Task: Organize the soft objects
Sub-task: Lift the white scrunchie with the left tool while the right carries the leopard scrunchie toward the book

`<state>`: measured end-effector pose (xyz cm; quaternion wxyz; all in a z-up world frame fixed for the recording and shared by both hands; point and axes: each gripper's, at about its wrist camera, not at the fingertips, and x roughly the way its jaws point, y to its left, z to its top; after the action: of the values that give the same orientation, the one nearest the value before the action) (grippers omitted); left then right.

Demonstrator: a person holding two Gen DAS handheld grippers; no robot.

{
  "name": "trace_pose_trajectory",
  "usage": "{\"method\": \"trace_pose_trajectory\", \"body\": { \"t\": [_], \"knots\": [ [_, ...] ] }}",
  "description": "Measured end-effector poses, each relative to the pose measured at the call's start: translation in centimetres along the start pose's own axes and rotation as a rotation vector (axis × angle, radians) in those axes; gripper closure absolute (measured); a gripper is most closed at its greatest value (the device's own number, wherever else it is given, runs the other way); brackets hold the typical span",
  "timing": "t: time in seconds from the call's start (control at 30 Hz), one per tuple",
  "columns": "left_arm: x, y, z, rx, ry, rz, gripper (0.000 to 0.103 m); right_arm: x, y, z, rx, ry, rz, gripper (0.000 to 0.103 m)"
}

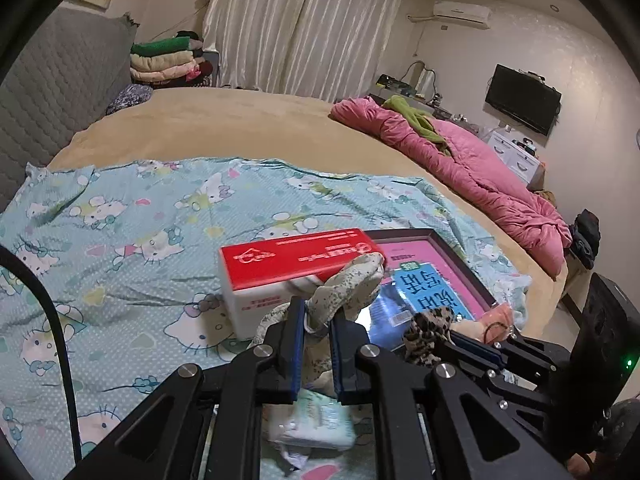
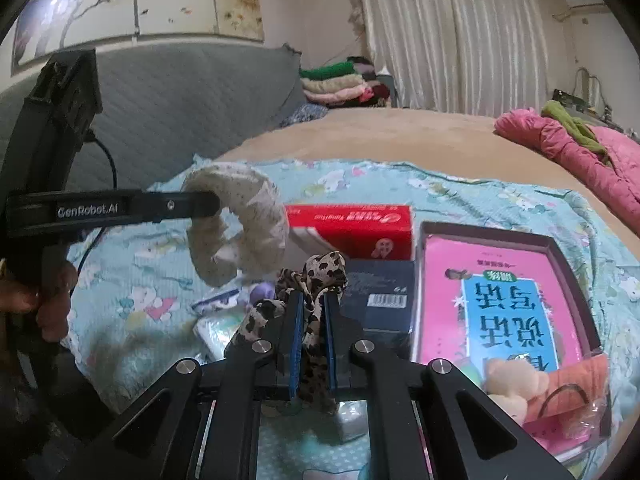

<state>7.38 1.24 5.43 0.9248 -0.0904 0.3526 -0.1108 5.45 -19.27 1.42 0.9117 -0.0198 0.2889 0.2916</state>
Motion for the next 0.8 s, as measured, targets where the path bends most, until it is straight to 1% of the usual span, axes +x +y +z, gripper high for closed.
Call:
{"method": "trace_pose_trajectory", "body": {
  "t": [0.37,0.63,0.8],
  "knots": [
    [-0.3,-5.3,1.1,0.072,-0.001,-0.018,0.091,-3.1,-3.4,1.2,0.086,-0.099,-0.032,0.093],
    [0.3,-9.4,2.2,0.128,0.005,-0.030,0.091,-5.5,-6.1,1.5,0.139,-0.160,-0.102,0.093],
    [0.7,-11.2,2.4,0.157,0.015,-0.027,0.091,-7.0,-8.1,1.3,0.182,-0.187,-0.137,0.093]
  ]
}}
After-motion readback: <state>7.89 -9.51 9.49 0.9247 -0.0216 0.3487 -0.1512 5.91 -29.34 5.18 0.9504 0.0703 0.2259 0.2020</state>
